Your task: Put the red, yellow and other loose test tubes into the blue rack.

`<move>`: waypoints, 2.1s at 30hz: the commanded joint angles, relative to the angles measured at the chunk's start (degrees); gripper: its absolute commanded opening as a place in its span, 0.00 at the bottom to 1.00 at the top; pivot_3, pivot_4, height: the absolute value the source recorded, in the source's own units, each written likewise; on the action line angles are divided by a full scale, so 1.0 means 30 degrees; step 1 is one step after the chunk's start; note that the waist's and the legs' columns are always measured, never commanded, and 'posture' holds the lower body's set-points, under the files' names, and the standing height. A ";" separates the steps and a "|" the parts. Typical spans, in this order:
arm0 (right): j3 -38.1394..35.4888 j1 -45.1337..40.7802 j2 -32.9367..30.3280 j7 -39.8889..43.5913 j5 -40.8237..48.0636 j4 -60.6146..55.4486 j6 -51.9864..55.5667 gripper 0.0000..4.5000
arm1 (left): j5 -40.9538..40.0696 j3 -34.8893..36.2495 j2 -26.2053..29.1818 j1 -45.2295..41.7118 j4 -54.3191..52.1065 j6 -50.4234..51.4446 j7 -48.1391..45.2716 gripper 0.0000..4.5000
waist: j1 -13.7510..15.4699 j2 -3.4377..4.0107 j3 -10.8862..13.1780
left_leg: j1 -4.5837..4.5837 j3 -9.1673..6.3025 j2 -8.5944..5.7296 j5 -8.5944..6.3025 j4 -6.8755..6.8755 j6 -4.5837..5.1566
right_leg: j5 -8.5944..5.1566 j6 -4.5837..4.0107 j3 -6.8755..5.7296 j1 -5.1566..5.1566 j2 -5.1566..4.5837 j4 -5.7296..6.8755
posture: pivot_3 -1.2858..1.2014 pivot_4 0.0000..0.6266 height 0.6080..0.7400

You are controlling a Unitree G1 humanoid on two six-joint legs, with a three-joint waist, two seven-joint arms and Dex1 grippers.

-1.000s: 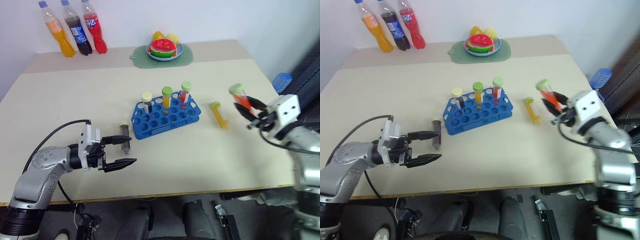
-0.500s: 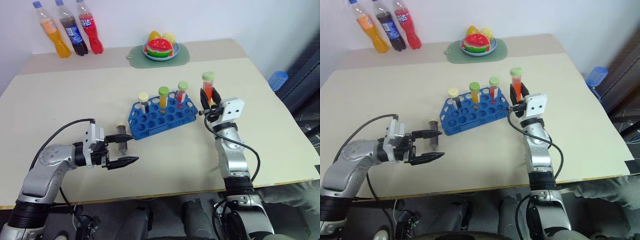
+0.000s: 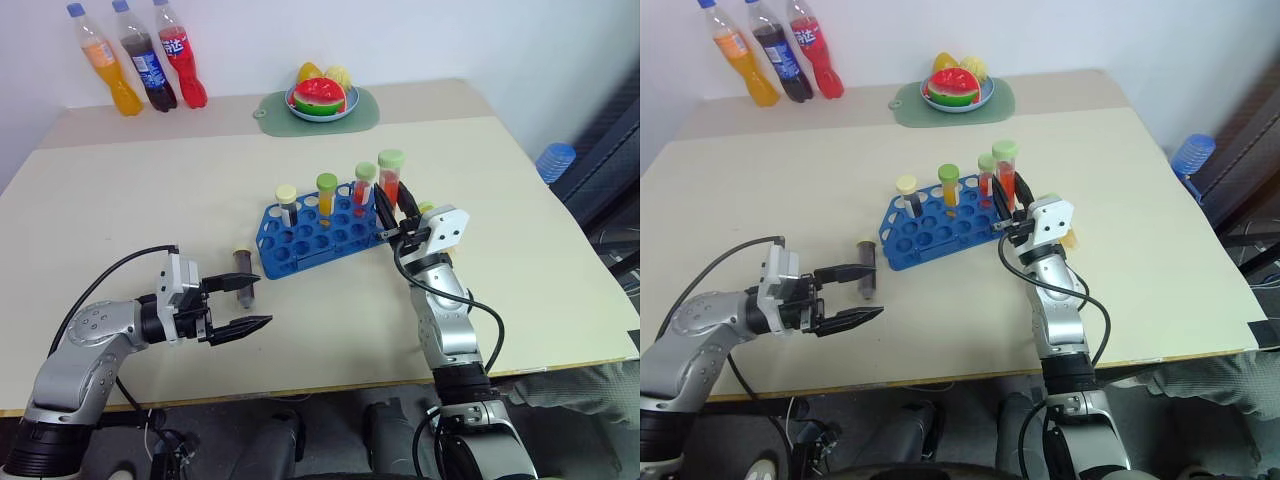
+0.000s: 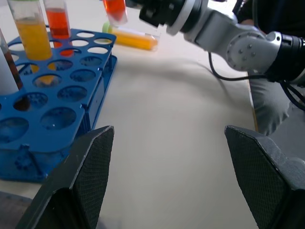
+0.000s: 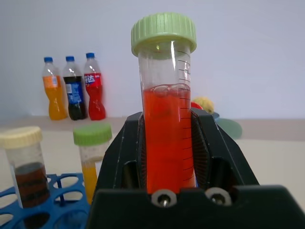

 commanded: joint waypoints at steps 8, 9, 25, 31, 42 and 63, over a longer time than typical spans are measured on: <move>0.0485 0.0232 0.0072 0.0156 0.0808 -0.2851 0.1311 0.17 | -0.0637 0.1014 -0.1021 -0.1158 0.0261 0.0215 0.1765 0.85 | 0.0010 0.0000 0.0000 | 0.0004 0.0023 0.0049 -0.0016 0.0002 -0.0027 | 0.0012 -0.0021 0.0028 -0.0017 0.0050 0.0000 | 0.52 0.24 1.00; 0.0603 0.0330 0.0060 0.0222 0.0794 -0.2979 0.1433 0.17 | -0.0603 0.1084 -0.1092 -0.1257 0.0388 0.0209 0.1877 0.85 | 0.0011 0.0000 -0.0001 | 0.0004 0.0023 0.0050 -0.0016 0.0003 -0.0028 | 0.0012 -0.0021 0.0028 -0.0017 0.0052 0.0000 | 0.52 0.24 1.00; -0.0376 -0.0206 0.1123 -0.0374 0.3104 -0.2877 0.3754 0.17 | -0.1163 0.1938 -0.2322 -0.1716 0.0313 0.1049 0.4474 0.85 | 0.0026 -0.0001 -0.0001 | 0.0005 0.0046 0.0065 -0.0022 0.0004 -0.0041 | 0.0017 -0.0028 0.0048 -0.0030 0.0067 0.0000 | 0.52 0.24 1.00; 0.0613 0.0020 0.0278 0.0063 0.1012 -0.1632 0.2537 0.17 | -0.0894 0.1597 -0.2395 -0.1640 0.0095 0.0794 0.4366 0.85 | -0.0008 0.0000 -0.0001 | 0.0006 0.0061 0.0067 -0.0023 0.0004 -0.0041 | 0.0017 -0.0028 0.0049 -0.0032 0.0070 0.0001 | 0.52 0.24 1.00; 0.0788 -0.2276 -0.0310 -0.0412 -0.0963 0.3445 0.1284 0.17 | 0.0413 0.1227 -0.2001 -0.0950 -0.0014 -0.0685 0.3507 0.85 | 0.0003 -0.0008 -0.0007 | 0.0016 0.0106 0.0081 -0.0022 0.0000 -0.0043 | 0.0029 -0.0044 0.0072 -0.0038 0.0079 -0.0001 | 0.52 0.24 1.00; 0.0076 -0.3068 0.0077 -0.1896 -0.1341 0.7582 -0.1091 0.17 | 0.0263 0.1329 -0.1693 -0.0325 -0.0586 -0.0836 0.2838 0.85 | 0.0008 -0.0047 -0.0042 | 0.0057 0.0112 0.0082 -0.0024 0.0009 -0.0040 | 0.0031 -0.0046 0.0081 0.0008 0.0083 -0.0003 | 0.52 0.24 1.00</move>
